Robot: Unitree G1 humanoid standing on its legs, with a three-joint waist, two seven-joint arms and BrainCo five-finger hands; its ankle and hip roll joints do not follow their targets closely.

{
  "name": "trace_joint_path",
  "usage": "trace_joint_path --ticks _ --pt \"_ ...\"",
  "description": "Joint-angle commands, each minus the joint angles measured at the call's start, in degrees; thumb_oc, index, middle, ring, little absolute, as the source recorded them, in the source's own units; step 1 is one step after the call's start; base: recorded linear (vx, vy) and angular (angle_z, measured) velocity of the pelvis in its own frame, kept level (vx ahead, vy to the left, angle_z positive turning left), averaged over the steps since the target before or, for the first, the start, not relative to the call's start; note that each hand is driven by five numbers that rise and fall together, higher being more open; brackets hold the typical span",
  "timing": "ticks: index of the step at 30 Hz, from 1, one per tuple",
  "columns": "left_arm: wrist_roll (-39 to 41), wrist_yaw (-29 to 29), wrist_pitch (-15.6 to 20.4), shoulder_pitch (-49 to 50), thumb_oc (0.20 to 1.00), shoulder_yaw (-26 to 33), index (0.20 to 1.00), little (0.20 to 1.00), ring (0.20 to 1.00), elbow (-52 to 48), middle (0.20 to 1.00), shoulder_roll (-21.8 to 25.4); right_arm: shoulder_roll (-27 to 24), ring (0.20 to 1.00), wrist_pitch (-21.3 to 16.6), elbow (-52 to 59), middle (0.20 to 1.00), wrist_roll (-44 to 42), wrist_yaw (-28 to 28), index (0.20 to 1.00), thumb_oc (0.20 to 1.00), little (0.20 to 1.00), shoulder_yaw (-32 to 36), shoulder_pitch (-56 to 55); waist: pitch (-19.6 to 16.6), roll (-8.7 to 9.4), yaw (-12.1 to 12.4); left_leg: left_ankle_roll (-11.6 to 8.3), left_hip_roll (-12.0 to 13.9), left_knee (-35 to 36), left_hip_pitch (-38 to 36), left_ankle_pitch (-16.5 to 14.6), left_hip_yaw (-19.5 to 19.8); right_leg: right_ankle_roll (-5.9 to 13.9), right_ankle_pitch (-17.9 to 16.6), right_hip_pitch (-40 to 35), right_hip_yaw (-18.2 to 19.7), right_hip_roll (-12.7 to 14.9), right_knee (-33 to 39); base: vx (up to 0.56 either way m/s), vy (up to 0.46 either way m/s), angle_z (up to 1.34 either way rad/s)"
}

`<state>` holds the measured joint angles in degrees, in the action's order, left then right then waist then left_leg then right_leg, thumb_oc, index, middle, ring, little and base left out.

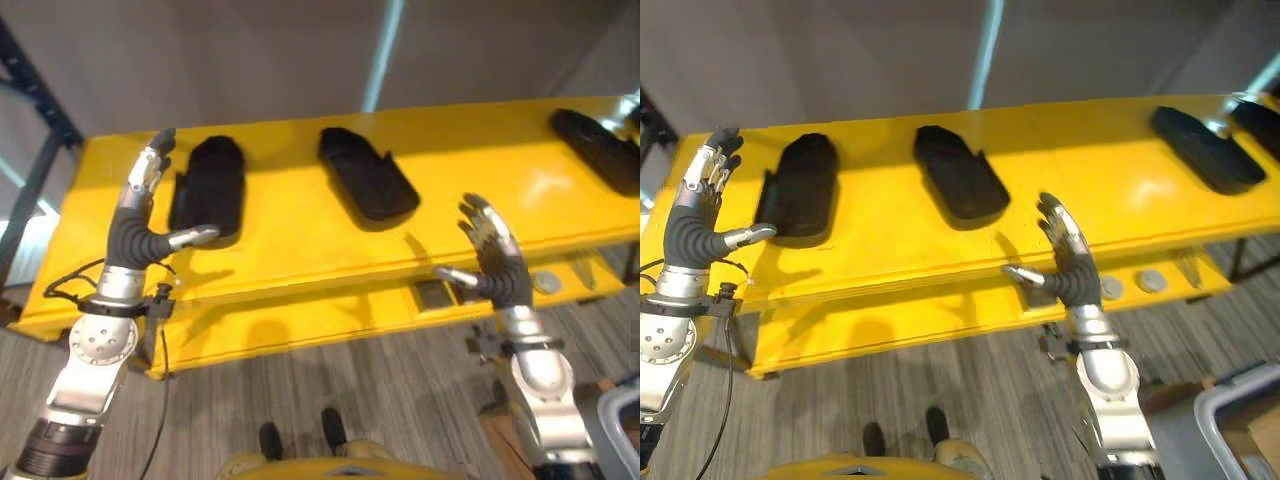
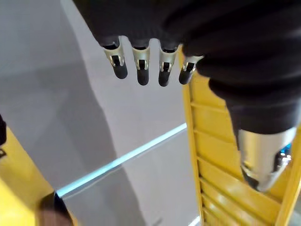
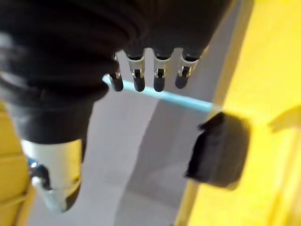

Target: Move parts from the plastic box to the shelf.

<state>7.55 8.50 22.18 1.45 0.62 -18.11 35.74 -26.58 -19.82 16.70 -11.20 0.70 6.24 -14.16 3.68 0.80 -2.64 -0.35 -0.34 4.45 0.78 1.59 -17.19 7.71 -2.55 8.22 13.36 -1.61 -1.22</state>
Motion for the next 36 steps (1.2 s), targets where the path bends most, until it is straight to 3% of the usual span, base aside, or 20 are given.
trace_joint_path --ticks 1,2,7,10,11,15,22,24,25,26,28,30,36 --pt "-1.6 -0.3 1.0 -0.8 1.000 0.8 1.000 1.000 1.000 3.3 1.000 1.4 0.6 1.000 -2.8 -1.9 1.000 5.5 2.2 1.000 1.000 1.000 1.0 1.2 -2.5 -0.07 1.2 -1.92 3.0 -5.7 -2.8 -11.6 -3.8 7.29 7.4 -0.2 -1.4 0.0 -5.6 -0.03 0.024 -0.44" --pt "-0.6 -0.9 0.8 -0.3 1.000 0.6 1.000 1.000 1.000 4.5 1.000 0.3 1.3 1.000 -1.8 -6.8 1.000 9.2 5.0 1.000 1.000 1.000 2.9 -2.1 -2.4 -0.18 0.3 -1.84 3.0 -5.4 -3.5 -11.5 -4.6 7.29 7.2 -0.1 -1.0 -0.2 -5.7 -0.03 0.019 -0.42" --pt "0.6 -3.0 1.4 -0.7 1.000 -0.9 1.000 1.000 1.000 4.4 1.000 1.0 3.2 1.000 -0.8 -18.3 1.000 11.3 8.3 1.000 1.000 1.000 4.1 -5.1 -2.3 -0.28 -0.7 -1.67 2.9 -5.3 -3.8 -11.4 -5.1 7.29 6.8 0.1 -0.4 -0.4 -5.6 -0.03 0.019 -0.18" --pt "3.3 -7.3 1.6 -5.3 1.000 -7.6 1.000 1.000 1.000 1.7 1.000 3.0 5.0 1.000 0.7 -33.4 1.000 11.0 10.9 1.000 1.000 1.000 1.6 -3.7 -2.3 -0.67 -1.3 -1.59 2.9 -5.0 -4.3 -11.7 -5.4 7.29 6.9 -0.2 -0.4 -0.5 -5.5 -0.02 0.004 -0.02" --pt "7.9 -11.3 2.2 -11.4 1.000 -15.3 1.000 1.000 1.000 -0.3 1.000 4.3 7.5 1.000 1.6 -47.0 1.000 7.5 12.0 1.000 1.000 1.000 -1.0 0.0 -2.2 -0.57 -1.7 -1.55 2.9 -4.7 -4.7 -11.7 -5.5 7.29 6.7 -0.2 -0.4 -0.6 -5.3 -0.06 -0.018 0.00" --pt "12.7 -12.9 1.5 -12.2 1.000 -18.3 1.000 1.000 1.000 0.7 1.000 1.5 9.2 1.000 2.0 -56.9 1.000 4.2 11.8 1.000 1.000 1.000 -2.7 2.2 -2.5 -0.18 -1.2 -1.51 2.7 -4.5 -4.4 -11.4 -5.7 7.29 6.3 0.0 -0.2 -0.5 -4.9 -0.02 -0.011 -0.08" --pt "9.2 -8.3 2.3 -9.4 1.000 -16.2 1.000 1.000 1.000 1.6 1.000 -0.2 11.7 1.000 2.5 -68.3 1.000 0.3 12.6 1.000 1.000 1.000 -4.8 4.9 -0.8 0.11 1.6 -1.14 2.4 -5.0 -3.6 -11.1 -2.9 7.29 6.4 0.2 -1.9 -0.1 -5.3 -0.04 -0.034 0.07" --pt "6.7 -5.0 2.7 -9.3 1.000 -15.0 1.000 1.000 1.000 2.6 1.000 -0.8 11.4 1.000 3.0 -69.8 1.000 0.0 12.7 1.000 1.000 1.000 -6.1 7.3 1.1 -0.06 2.5 -0.92 2.6 -6.3 -2.5 -11.0 -1.8 7.29 6.0 2.3 -2.9 -0.1 -9.1 -0.15 -0.131 0.29" --pt "4.8 -3.2 3.0 -9.2 1.000 -14.2 1.000 1.000 1.000 3.2 1.000 -0.7 11.2 1.000 3.2 -71.0 1.000 0.0 13.0 1.000 1.000 1.000 -7.0 8.6 2.0 -0.59 3.2 -0.80 3.1 -6.9 -1.9 -10.7 -1.3 7.29 6.8 3.1 -3.6 0.3 -11.5 -0.22 -0.203 0.35" --pt "3.0 -0.9 3.4 -8.9 1.000 -13.1 1.000 1.000 1.000 4.7 1.000 -0.3 11.2 1.000 3.7 -71.6 1.000 0.6 13.5 1.000 1.000 1.000 -8.2 10.3 3.2 -1.24 4.3 -0.57 3.2 -7.7 -1.2 -10.7 0.0 7.29 7.7 3.1 -4.1 2.5 -13.5 -0.20 -0.219 0.43" --pt "-1.9 2.8 3.3 -8.8 1.000 -13.1 1.000 1.000 1.000 7.7 1.000 0.0 10.8 1.000 4.3 -72.0 1.000 2.0 13.2 1.000 1.000 1.000 -9.6 11.3 3.0 -0.63 4.9 -0.94 2.6 -8.2 -0.2 -10.1 1.9 6.34 8.1 0.7 -4.1 5.5 -11.9 -0.13 -0.200 0.58" --pt "-5.6 5.3 2.6 -6.6 1.000 -12.1 1.000 1.000 1.000 10.4 1.000 -0.2 10.0 1.000 4.9 -74.0 1.000 4.3 13.5 1.000 1.000 1.000 -11.8 12.3 1.8 0.11 6.9 -1.95 3.0 -8.0 0.8 -9.3 1.8 6.65 9.0 -1.5 -6.1 6.3 -7.9 -0.10 -0.284 0.70" --pt "-8.6 5.8 1.7 -1.9 1.000 -12.7 1.000 1.000 1.000 17.3 1.000 -2.5 8.6 1.000 5.3 -76.9 1.000 7.0 13.6 1.000 1.000 1.000 -14.8 14.0 2.4 0.07 9.7 -3.23 4.4 -9.9 5.7 -7.0 5.5 4.21 10.1 -2.9 -8.2 4.4 -4.2 -0.11 -0.236 0.33"
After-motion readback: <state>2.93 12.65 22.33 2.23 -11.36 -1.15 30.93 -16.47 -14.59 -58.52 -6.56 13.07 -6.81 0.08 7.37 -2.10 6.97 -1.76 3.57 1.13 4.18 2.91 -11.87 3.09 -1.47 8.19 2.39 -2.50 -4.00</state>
